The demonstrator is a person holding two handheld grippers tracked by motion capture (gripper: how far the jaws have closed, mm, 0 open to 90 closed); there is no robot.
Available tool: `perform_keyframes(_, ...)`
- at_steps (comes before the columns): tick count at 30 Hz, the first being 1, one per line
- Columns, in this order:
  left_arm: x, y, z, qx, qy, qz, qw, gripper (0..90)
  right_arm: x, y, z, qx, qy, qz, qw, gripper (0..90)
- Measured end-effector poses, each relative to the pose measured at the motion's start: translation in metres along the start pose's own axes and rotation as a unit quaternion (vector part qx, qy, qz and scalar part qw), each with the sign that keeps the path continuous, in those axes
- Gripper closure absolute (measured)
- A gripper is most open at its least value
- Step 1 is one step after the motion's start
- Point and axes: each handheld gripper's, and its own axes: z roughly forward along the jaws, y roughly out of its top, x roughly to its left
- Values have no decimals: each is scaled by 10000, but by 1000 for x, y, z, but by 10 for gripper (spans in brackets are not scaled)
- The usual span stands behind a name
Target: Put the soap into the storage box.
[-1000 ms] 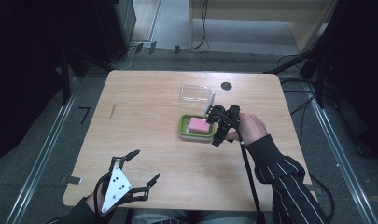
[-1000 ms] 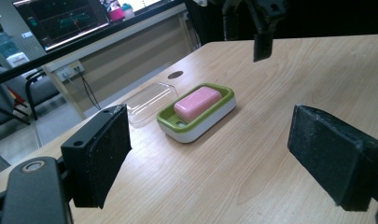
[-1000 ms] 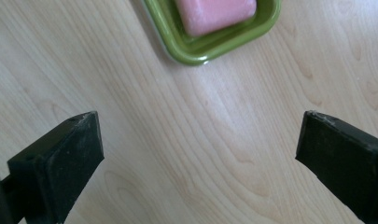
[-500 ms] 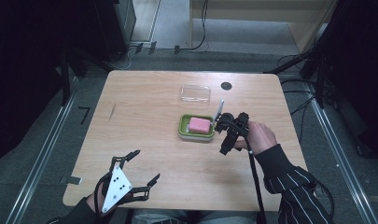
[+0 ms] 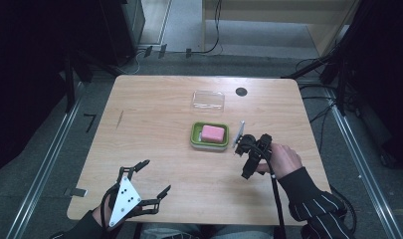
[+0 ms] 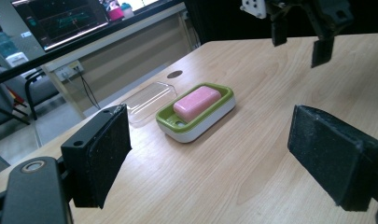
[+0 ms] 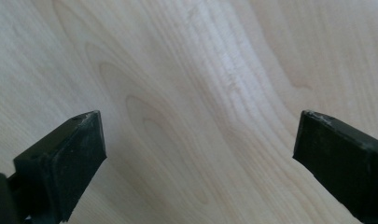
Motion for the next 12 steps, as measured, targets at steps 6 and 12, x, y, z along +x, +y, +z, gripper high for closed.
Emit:
perform_keyframes(6, 0, 0, 1, -2, -4, 1, 10000, 137, 9, -12, 20, 106, 47, -108, 9999, 46)
perform_keyframes(12, 0, 0, 2, 27, -9, 10, 10000, 137, 17, -17, 32, -56, -34, -311, 9995, 111)
